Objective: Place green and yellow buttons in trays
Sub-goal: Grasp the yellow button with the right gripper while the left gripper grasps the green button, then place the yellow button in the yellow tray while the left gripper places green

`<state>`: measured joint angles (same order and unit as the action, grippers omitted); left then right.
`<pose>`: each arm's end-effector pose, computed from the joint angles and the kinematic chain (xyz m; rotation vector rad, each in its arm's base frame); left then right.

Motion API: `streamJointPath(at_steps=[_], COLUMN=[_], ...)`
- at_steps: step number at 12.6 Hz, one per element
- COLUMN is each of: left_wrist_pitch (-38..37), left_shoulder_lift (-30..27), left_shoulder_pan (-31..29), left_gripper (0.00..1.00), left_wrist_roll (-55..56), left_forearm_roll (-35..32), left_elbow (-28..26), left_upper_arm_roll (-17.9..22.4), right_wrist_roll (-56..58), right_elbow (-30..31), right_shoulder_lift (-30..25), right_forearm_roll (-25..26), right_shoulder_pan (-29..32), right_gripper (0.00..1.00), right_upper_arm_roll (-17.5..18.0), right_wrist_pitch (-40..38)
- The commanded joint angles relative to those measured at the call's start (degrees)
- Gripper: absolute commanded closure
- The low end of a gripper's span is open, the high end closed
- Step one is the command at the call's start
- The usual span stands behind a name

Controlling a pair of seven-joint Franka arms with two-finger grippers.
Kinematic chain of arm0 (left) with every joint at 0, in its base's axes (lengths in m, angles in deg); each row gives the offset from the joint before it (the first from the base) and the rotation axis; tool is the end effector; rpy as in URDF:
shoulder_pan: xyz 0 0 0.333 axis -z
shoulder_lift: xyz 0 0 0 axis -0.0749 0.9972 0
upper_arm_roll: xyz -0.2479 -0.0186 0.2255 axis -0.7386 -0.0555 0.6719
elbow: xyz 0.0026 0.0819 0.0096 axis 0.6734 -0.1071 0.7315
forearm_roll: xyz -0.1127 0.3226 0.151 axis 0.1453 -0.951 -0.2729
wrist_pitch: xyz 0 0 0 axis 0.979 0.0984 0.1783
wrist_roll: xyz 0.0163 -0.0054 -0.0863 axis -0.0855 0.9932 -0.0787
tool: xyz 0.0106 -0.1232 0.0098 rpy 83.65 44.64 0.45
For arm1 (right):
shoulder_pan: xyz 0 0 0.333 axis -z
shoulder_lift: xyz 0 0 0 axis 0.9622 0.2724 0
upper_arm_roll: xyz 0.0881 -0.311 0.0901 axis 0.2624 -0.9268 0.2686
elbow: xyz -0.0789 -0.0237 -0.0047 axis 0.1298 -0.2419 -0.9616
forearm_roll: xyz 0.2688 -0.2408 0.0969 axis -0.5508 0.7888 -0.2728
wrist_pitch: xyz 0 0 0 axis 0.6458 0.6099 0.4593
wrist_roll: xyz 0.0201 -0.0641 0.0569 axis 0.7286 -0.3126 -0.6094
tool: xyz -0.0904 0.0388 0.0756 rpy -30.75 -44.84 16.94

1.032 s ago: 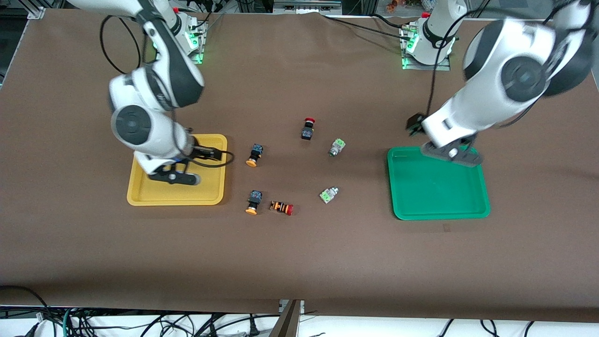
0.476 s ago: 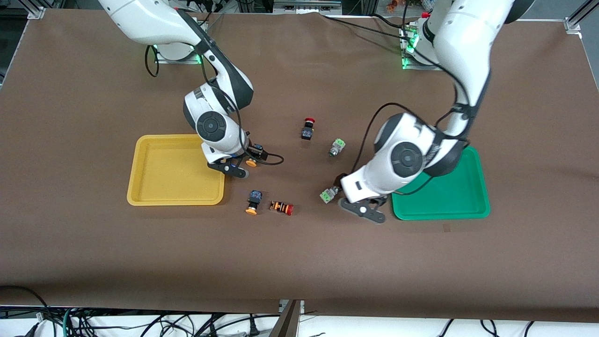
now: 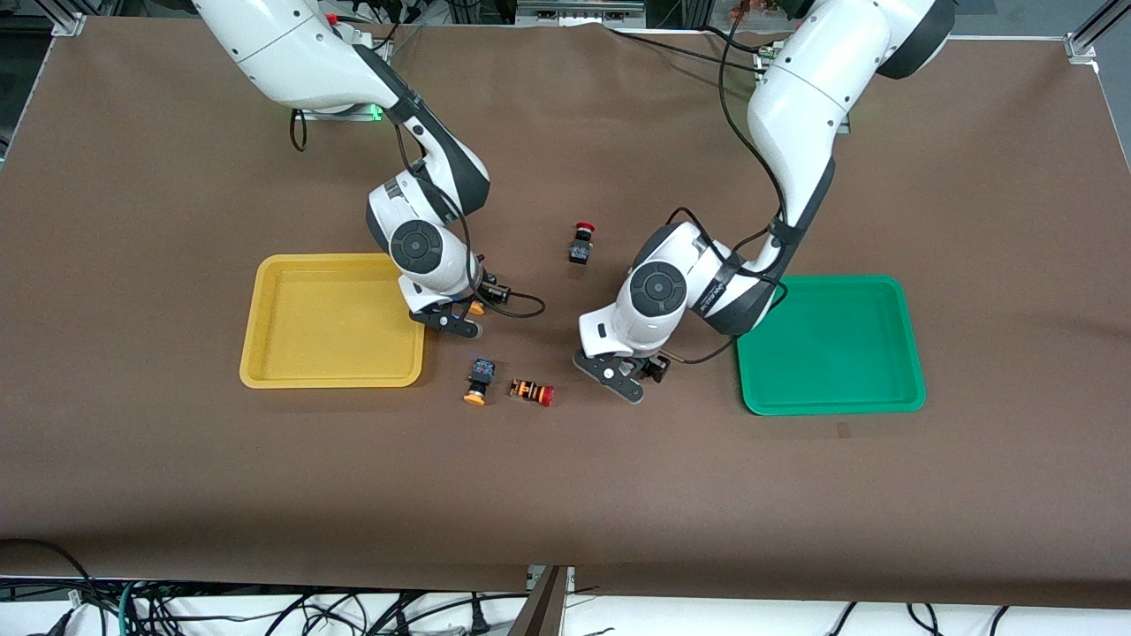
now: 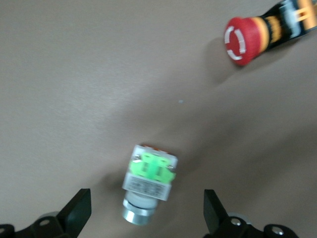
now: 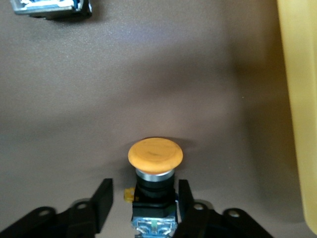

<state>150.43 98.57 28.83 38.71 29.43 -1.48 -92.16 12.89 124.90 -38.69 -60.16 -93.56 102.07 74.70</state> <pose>0.6236 -0.4002 0.2048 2.9748 -0.8974 0.0461 0.5210 0.3508 0.1992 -3.0318 0.4716 0.2717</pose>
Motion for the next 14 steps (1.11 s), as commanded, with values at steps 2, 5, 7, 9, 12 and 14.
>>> streamJointPath(at_steps=[2,5,7,9,12,14], left_wrist_pitch=[4.38,4.47,4.21,1.5,-13.84,-24.66], left_shoulder_lift=[2.92,3.1,2.49,0.04,-6.55,-8.32], left_shoulder_pan=[0.34,1.13,1.05,-0.18,-5.79,-11.23], left_gripper=[0.0,0.78,1.0,1.0,1.0,1.0], left_wrist_roll=[-1.01,-0.31,0.04,0.04,-0.92,-4.15], left_forearm_roll=[-3.44,-3.71,-3.36,-3.1,-3.0,-3.53], left_elbow=[1.6,1.43,1.51,1.34,1.42,1.34], left_upper_arm_roll=[0.22,0.22,0.22,0.14,-0.04,-0.04], right_wrist_roll=[4.6,25.4,39.91,45.93,46.21,45.26], right_elbow=[-1.45,-2.87,-1.82,0.28,4.85,3.38], right_shoulder_lift=[-6.18,-9.45,-9.45,-8.32,-7.61,-7.87], right_forearm_roll=[0.0,-0.18,-0.26,-0.27,-0.44,-0.53], right_shoulder_pan=[2.73,8.28,8.9,9.96,10.05,9.96], right_gripper=[1.0,1.0,1.0,1.0,0.85,0.0], right_upper_arm_roll=[0.02,-4.35,-12.16,-16.14,-18.43,-18.44], right_wrist_pitch=[-8.94,-19.96,-21.12,-19.72,-15.24,-15.93])
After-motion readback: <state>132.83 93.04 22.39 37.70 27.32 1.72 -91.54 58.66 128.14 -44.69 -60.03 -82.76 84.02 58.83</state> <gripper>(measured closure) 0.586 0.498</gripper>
